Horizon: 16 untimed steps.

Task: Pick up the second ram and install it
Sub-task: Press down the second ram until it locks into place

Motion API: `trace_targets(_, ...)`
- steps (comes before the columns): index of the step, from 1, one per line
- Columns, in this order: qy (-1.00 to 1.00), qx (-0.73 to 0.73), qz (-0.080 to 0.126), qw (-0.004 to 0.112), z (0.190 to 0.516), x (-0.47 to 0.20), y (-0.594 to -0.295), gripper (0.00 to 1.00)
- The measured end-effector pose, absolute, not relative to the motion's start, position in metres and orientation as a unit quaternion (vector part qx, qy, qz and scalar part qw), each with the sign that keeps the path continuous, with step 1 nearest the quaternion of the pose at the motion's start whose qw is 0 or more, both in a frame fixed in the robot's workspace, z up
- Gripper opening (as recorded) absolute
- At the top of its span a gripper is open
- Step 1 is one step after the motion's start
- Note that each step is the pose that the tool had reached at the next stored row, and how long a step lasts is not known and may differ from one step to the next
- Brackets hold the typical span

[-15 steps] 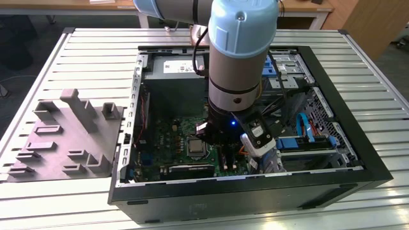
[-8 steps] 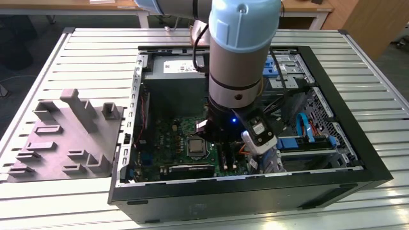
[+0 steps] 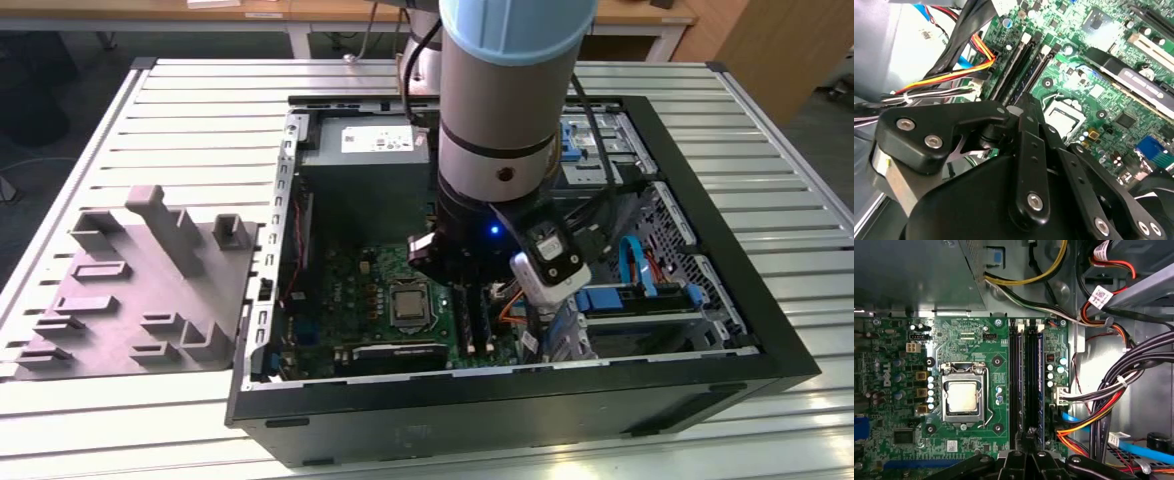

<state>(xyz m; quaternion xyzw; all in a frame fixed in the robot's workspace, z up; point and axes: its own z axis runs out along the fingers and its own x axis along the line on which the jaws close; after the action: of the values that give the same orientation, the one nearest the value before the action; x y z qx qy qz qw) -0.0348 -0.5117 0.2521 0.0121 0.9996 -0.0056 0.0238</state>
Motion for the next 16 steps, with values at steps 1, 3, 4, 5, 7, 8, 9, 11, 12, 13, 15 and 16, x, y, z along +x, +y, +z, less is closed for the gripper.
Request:
trace_targets(1, 1.0, 0.012, -0.006, 0.024, 0.252, -0.035, -0.512, 0.11)
trace_targets(3, 1.0, 0.012, -0.006, 0.024, 0.252, -0.035, -0.512, 0.11)
trace_targets(4, 1.0, 0.012, -0.006, 0.024, 0.252, -0.035, -0.511, 0.11)
trace_targets(5, 1.0, 0.012, -0.006, 0.024, 0.252, -0.035, -0.509, 0.11)
trace_targets(7, 1.0, 0.012, -0.006, 0.024, 0.252, -0.035, -0.505, 0.11)
trace_targets(8, 1.0, 0.012, -0.006, 0.024, 0.252, -0.035, -0.502, 0.11)
trace_targets(9, 1.0, 0.012, -0.006, 0.024, 0.252, -0.035, -0.5, 0.11)
trace_targets(11, 1.0, 0.012, -0.006, 0.024, 0.252, -0.035, -0.495, 0.11)
trace_targets(12, 1.0, 0.012, -0.006, 0.024, 0.252, -0.035, -0.493, 0.11)
trace_targets(13, 1.0, 0.012, -0.006, 0.024, 0.252, -0.035, -0.491, 0.11)
trace_targets(15, 1.0, 0.012, -0.006, 0.024, 0.252, -0.035, -0.488, 0.11)
trace_targets(16, 1.0, 0.012, -0.006, 0.024, 0.252, -0.035, -0.487, 0.11)
